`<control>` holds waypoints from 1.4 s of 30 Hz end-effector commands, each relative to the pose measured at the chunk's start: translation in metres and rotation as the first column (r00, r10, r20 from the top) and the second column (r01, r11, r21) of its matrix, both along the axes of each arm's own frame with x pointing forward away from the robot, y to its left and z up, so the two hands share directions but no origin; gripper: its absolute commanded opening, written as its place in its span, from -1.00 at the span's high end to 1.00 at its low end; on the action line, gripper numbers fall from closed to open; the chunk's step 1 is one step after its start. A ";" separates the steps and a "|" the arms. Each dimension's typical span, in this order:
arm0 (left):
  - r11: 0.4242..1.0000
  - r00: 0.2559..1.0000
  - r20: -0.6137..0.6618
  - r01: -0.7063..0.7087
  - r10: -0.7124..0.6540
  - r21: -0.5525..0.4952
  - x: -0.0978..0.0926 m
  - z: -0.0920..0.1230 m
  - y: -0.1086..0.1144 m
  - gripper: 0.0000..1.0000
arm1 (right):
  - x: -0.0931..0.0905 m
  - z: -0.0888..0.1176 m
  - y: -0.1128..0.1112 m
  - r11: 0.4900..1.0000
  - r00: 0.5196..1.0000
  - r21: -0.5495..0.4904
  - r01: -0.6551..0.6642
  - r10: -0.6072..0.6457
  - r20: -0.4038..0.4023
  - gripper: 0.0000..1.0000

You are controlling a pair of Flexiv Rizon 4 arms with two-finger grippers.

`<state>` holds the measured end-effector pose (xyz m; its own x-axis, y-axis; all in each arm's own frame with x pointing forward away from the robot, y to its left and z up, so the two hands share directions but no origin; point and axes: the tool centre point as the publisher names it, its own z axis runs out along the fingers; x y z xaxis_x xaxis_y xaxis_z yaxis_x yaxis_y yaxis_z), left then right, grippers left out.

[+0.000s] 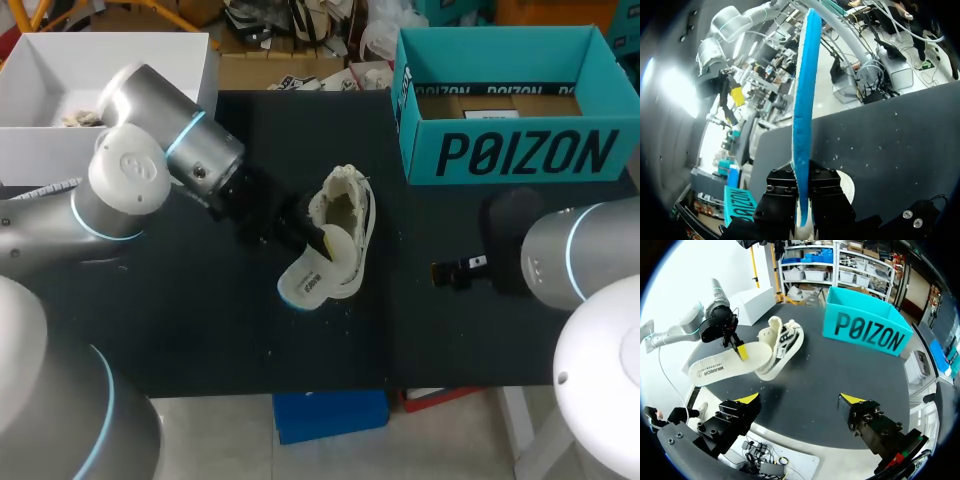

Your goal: Take the shoe out of the shoebox, open the shoe tongue, remove and reinsert the insole, then place the shoe into the shoebox

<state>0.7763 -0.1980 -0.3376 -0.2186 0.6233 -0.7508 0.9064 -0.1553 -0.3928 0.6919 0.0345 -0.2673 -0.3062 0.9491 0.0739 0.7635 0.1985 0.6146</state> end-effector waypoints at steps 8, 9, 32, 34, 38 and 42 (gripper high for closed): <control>0.997 0.997 -0.014 -0.081 0.081 0.012 0.004 -0.019 -0.007 1.00 | -0.001 -0.002 0.003 1.000 1.000 -0.005 0.007 -0.007 0.005 -1.00; 0.997 0.997 -0.014 -0.081 0.082 0.012 0.005 -0.021 -0.006 1.00 | -0.001 -0.002 0.003 1.000 1.000 -0.005 0.007 -0.007 0.005 -1.00; 0.993 0.994 -0.021 -0.112 0.112 -0.036 0.067 -0.040 -0.025 1.00 | -0.001 -0.002 0.003 1.000 1.000 -0.005 0.007 -0.007 0.005 -1.00; 0.991 0.992 -0.028 -0.125 0.124 -0.053 0.072 -0.041 -0.027 1.00 | -0.001 -0.002 0.003 1.000 1.000 -0.005 0.007 -0.007 0.005 -1.00; 0.988 0.988 -0.027 -0.151 0.150 -0.044 0.078 -0.043 -0.030 1.00 | -0.001 -0.002 0.003 1.000 1.000 -0.005 0.007 -0.007 0.005 -1.00; 0.987 0.986 -0.037 -0.161 0.161 -0.008 0.079 -0.044 -0.030 0.47 | -0.001 -0.002 0.003 1.000 1.000 -0.005 0.007 -0.007 0.005 -1.00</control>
